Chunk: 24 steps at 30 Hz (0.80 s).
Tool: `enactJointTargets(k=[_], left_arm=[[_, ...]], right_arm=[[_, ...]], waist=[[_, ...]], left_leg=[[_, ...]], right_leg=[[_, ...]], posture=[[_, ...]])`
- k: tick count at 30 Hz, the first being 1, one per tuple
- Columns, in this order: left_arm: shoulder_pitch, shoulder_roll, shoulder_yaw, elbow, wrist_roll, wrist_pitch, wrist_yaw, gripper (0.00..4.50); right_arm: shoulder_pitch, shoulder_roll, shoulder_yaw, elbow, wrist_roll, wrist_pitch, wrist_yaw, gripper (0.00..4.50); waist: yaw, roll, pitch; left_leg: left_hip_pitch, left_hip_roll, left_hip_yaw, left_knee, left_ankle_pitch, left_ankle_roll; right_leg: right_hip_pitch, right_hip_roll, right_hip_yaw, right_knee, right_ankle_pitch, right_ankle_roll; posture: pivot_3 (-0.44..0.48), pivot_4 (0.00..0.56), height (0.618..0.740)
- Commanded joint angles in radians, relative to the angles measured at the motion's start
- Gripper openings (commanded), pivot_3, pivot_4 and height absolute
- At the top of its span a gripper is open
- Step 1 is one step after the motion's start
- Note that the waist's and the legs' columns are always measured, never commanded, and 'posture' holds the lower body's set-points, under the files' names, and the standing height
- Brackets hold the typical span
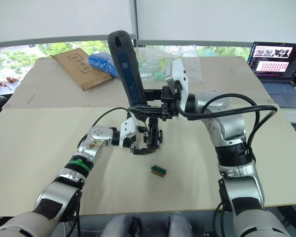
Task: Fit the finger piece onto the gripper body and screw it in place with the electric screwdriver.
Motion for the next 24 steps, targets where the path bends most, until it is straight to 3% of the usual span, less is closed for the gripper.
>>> enactJointTargets(k=[1, 3, 6, 12, 17, 24], left_arm=[[-0.012, -0.01, 0.011, 0.016, -0.001, -0.036, 0.006, 4.25], [-0.016, -0.009, 0.008, 0.035, 0.0, -0.035, -0.002, 3.75], [-0.023, -0.008, 0.009, 0.063, 0.004, -0.047, -0.008, 2.33], [-0.038, -0.003, 0.011, 0.097, 0.01, -0.065, -0.013, 2.28], [-0.054, 0.0, 0.012, 0.123, 0.013, -0.078, -0.017, 2.28], [-0.059, 0.0, 0.018, 0.128, 0.015, -0.084, -0.017, 2.28]], right_arm=[[0.017, 0.006, -0.03, -0.033, 0.016, -0.012, -0.027, 1.88], [0.028, 0.012, -0.037, -0.042, 0.026, -0.007, -0.04, 1.88], [0.079, 0.015, -0.033, -0.057, 0.031, -0.01, -0.054, 1.88], [0.16, 0.001, 0.002, -0.056, 0.013, -0.028, -0.031, 1.88], [0.194, -0.024, 0.069, 0.026, -0.103, -0.202, 0.032, 1.88], [0.163, -0.02, 0.074, 0.071, -0.056, -0.071, -0.011, 1.88]], waist=[[0.0, 0.0, 0.0], [-0.001, 0.0, 0.0], [0.0, 0.0, 0.0], [-0.002, -0.001, -0.001], [-0.002, -0.001, -0.001], [-0.003, -0.003, -0.003]], left_leg=[[0.0, 0.0, 0.0, 0.0, 0.0, 0.0], [0.0, 0.0, 0.0, 0.0, 0.0, 0.0], [0.0, 0.0, 0.0, 0.0, 0.0, 0.0], [0.003, 0.0, 0.0, 0.0, 0.0, 0.0], [0.011, 0.0, 0.0, -0.002, 0.0, 0.0], [0.018, 0.002, 0.0, -0.003, 0.0, 0.0]], right_leg=[[0.0, 0.0, 0.0, 0.0, 0.0, 0.0], [0.0, 0.0, 0.0, 0.0, 0.0, 0.0], [0.0, 0.0, 0.0, 0.0, 0.0, 0.0], [0.003, 0.0, 0.0, 0.0, 0.0, 0.0], [0.01, 0.0, 0.001, -0.002, 0.0, 0.0], [0.017, 0.0, 0.002, -0.002, 0.0, 0.0]], posture=[[0.0, 0.15, 0.74], [0.0, 0.15, 0.74], [0.0, 0.15, 0.74], [0.0, 0.15, 0.74], [0.0, 0.15, 0.74], [0.0, 0.15, 0.74]])
